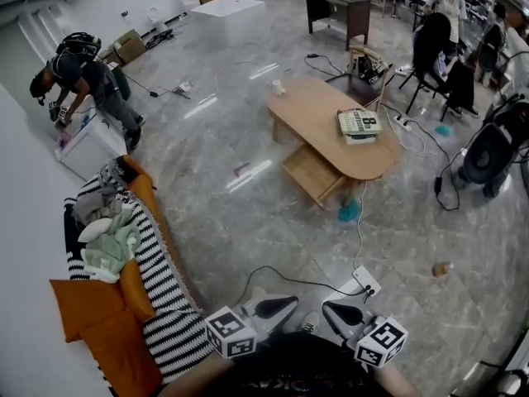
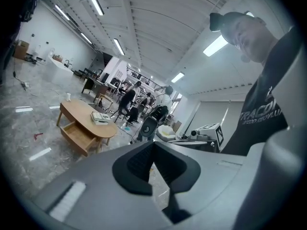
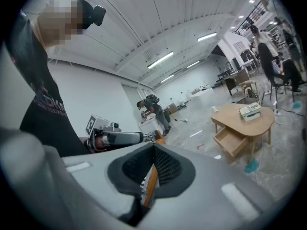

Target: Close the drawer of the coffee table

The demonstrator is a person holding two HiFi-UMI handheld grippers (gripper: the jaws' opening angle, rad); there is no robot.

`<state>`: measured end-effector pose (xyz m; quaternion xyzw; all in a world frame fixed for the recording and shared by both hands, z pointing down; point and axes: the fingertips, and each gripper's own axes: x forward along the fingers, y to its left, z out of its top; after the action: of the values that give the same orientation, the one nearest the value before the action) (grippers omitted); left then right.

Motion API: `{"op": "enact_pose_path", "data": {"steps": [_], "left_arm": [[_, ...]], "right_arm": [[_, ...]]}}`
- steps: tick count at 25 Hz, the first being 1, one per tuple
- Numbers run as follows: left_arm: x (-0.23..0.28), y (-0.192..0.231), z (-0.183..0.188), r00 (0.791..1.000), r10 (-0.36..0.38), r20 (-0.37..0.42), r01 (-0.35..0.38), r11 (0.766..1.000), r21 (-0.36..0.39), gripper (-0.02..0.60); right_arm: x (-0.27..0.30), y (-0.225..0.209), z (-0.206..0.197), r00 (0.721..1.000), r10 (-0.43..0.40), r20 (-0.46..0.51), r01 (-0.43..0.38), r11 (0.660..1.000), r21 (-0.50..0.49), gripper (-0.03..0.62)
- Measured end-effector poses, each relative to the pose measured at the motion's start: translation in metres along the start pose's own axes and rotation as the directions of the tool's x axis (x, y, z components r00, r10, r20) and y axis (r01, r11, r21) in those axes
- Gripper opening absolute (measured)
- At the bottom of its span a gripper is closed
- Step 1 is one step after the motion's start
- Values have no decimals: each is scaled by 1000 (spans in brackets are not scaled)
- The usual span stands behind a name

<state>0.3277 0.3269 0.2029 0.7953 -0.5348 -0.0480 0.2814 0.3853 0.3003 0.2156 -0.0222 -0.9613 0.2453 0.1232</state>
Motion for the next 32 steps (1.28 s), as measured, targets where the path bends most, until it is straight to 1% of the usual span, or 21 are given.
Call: {"op": "enact_pose_path", "data": {"steps": [3,6,10,16,22,27,32], "left_arm": [[-11,10,7,997,67,27,-66,998,-12,-2],[-21,16,11,992,123,38,-123,992,-5,-2],[-25,19,20,986,157,54,-157,988,4,-2],[-13,28,24,988,147,54,-148,989,14,-2],[9,51,31,992,115,56,-117,993,32,-2],[27,95,38,994,87,62,-91,994,61,-2],[34,156,59,998,47,52,-52,995,84,-2]], "right_arm": [[-4,-3,4,1000,9,11,-10,1000,5,0],[-8,-7,9,1000,10,27,-10,1000,2,2],[-6,-13,19,999,3,45,-3,1000,-1,1],[-2,-26,27,998,-6,64,6,1000,-2,0],[6,-54,31,996,-38,77,38,999,-9,0],[31,-89,35,991,-87,98,89,996,-15,2],[74,-122,49,979,-163,124,165,986,-4,2]]}}
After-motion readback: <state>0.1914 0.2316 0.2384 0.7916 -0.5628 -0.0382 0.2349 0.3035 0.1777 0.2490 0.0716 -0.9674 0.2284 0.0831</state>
